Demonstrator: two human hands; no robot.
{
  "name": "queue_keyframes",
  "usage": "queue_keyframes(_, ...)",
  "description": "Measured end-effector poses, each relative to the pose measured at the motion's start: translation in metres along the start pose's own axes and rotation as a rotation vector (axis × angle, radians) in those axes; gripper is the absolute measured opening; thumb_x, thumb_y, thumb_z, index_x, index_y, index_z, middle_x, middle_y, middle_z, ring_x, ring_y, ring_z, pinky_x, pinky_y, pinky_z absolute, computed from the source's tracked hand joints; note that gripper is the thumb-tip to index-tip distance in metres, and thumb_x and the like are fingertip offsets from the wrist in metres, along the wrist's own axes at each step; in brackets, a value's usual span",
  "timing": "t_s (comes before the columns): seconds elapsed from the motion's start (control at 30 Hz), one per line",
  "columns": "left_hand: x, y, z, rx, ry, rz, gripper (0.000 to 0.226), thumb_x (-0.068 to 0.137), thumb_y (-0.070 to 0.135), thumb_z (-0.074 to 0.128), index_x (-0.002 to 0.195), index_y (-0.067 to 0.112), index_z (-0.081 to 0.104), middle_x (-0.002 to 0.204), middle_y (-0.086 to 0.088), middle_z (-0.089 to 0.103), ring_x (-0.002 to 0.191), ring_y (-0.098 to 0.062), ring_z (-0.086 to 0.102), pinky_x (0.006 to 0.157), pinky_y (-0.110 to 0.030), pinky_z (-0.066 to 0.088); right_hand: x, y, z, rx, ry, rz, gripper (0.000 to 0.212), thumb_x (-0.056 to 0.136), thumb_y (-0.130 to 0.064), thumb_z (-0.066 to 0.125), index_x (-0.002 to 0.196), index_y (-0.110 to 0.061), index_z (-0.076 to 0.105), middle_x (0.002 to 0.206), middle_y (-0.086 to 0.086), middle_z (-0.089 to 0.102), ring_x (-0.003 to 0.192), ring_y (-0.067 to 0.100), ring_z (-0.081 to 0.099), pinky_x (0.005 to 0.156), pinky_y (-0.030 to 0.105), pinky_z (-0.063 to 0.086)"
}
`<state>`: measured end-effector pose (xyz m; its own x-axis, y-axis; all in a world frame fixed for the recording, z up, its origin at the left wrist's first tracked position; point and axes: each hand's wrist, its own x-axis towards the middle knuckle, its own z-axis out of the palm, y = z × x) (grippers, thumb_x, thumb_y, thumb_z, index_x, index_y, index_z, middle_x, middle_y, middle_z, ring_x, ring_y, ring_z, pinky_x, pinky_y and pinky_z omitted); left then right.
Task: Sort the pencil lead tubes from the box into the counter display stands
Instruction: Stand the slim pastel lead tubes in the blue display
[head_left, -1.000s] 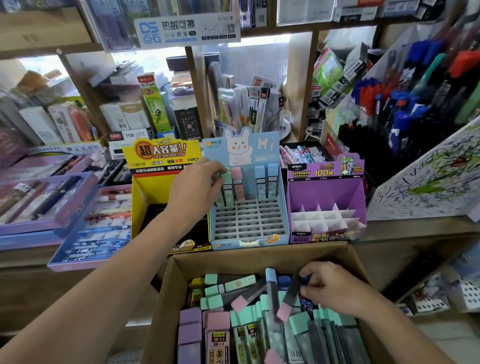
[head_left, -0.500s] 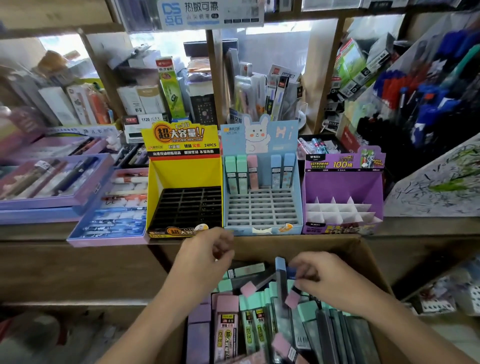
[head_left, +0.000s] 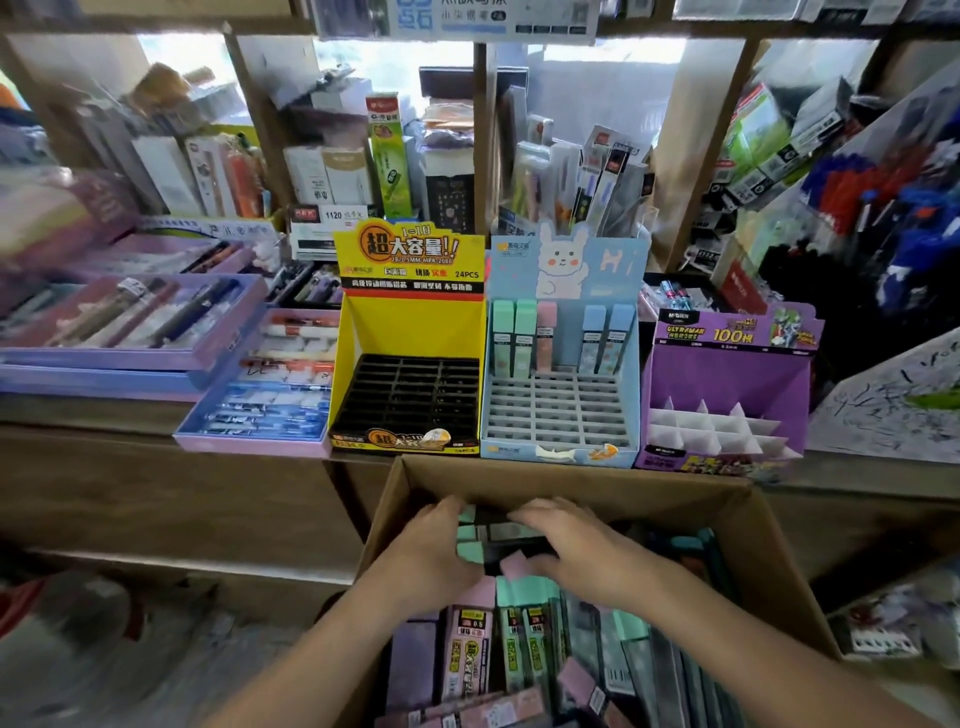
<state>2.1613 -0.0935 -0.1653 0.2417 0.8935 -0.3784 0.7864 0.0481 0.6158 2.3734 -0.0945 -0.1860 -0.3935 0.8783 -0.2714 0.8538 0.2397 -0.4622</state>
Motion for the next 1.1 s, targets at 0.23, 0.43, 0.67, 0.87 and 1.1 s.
queue_keyframes(0.23,0.010,-0.007,0.000,-0.086,-0.028,-0.076,0.062,0.080,0.022,0.078,0.134,0.032,0.049,0.111,0.014,0.060,0.103,-0.006,0.061,0.091,-0.030,0.056,0.005,-0.001,0.011,-0.055,0.018,0.016,0.061,0.102,-0.028,0.062,0.157,-0.018,0.038,0.140,-0.002,0.043,0.136,0.019,0.034,0.118,0.037,0.026)
queue_keyframes(0.43,0.015,-0.012,0.004,-0.133,-0.029,-0.095,0.060,0.076,0.011,0.082,0.127,0.029,0.058,0.110,0.006,0.064,0.097,-0.012,0.066,0.087,-0.034,0.061,0.003,-0.002,0.009,0.049,-0.019,0.013,0.043,0.097,-0.034,0.069,0.134,-0.023,0.049,0.129,-0.006,0.043,0.126,0.016,0.042,0.107,0.034,0.040)
queue_keyframes(0.67,0.013,-0.011,0.002,-0.353,-0.065,-0.037,0.053,0.071,0.000,0.083,0.110,0.030,0.064,0.106,0.003,0.066,0.096,-0.010,0.066,0.073,-0.021,0.054,0.000,-0.003,0.005,0.132,-0.096,0.027,0.052,0.092,-0.039,0.073,0.137,-0.035,0.047,0.136,-0.007,0.051,0.127,0.021,0.043,0.108,0.041,0.041)
queue_keyframes(0.87,0.004,-0.003,-0.005,-0.589,-0.007,0.020,0.048,0.074,-0.006,0.080,0.110,0.024,0.069,0.106,-0.004,0.071,0.095,-0.014,0.070,0.074,-0.021,0.057,-0.003,-0.007,0.000,0.269,-0.073,0.021,0.034,0.096,-0.034,0.070,0.125,-0.029,0.055,0.121,-0.010,0.059,0.116,0.014,0.054,0.101,0.038,0.047)
queue_keyframes(1.1,-0.007,0.006,-0.011,-0.842,0.052,0.068,0.025,0.086,0.014,0.081,0.108,0.024,0.077,0.107,-0.005,0.078,0.100,-0.019,0.074,0.080,-0.024,0.056,-0.009,-0.022,-0.011,0.545,0.114,0.048,0.041,0.098,-0.019,0.067,0.137,-0.027,0.058,0.130,-0.012,0.067,0.122,0.005,0.060,0.106,0.030,0.047)
